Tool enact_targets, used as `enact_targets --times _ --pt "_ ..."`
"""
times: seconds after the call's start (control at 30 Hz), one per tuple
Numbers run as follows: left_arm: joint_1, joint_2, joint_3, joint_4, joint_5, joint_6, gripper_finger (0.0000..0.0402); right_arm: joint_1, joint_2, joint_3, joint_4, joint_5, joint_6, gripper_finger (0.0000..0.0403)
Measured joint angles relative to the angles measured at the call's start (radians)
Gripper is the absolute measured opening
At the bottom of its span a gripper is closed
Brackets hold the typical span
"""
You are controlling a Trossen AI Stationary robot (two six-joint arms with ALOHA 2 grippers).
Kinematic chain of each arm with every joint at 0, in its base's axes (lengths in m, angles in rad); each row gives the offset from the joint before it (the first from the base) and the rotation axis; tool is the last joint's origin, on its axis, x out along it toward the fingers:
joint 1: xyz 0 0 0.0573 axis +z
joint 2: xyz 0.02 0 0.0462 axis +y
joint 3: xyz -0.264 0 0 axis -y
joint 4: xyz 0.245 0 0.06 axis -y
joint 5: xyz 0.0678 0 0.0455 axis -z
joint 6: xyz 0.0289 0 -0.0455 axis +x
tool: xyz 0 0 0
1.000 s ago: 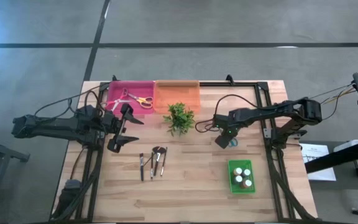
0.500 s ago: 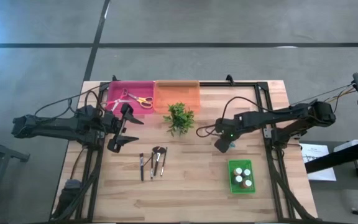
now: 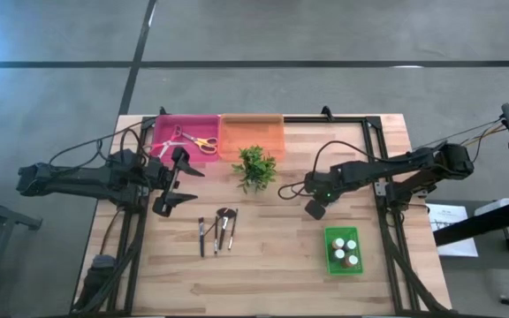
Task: Pick & Place Paint Supplies
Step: Put the blue scissors into the pink bin
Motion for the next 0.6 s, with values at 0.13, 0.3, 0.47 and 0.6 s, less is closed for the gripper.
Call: enact_targets --times 0.13,0.3,0.47,0.6 --pt "-0.001 0.000 0.000 0.000 0.000 0.000 0.0299 0.000 -0.002 0.001 -0.001 0.001 -0.007 0.0008" --pt "0.000 0.000 0.000 0.000 0.000 0.000 0.0299 -0.007 -0.001 0.001 0.031 0.038 -0.057 0.0008" --pt "0.000 0.000 0.000 0.000 0.000 0.000 0.0299 -0.042 0.014 0.002 0.088 0.034 -0.097 0.0009" --pt "0.000 0.000 0.000 0.000 0.000 0.000 0.0299 -0.073 0.048 0.002 0.076 0.020 -0.110 0.0033"
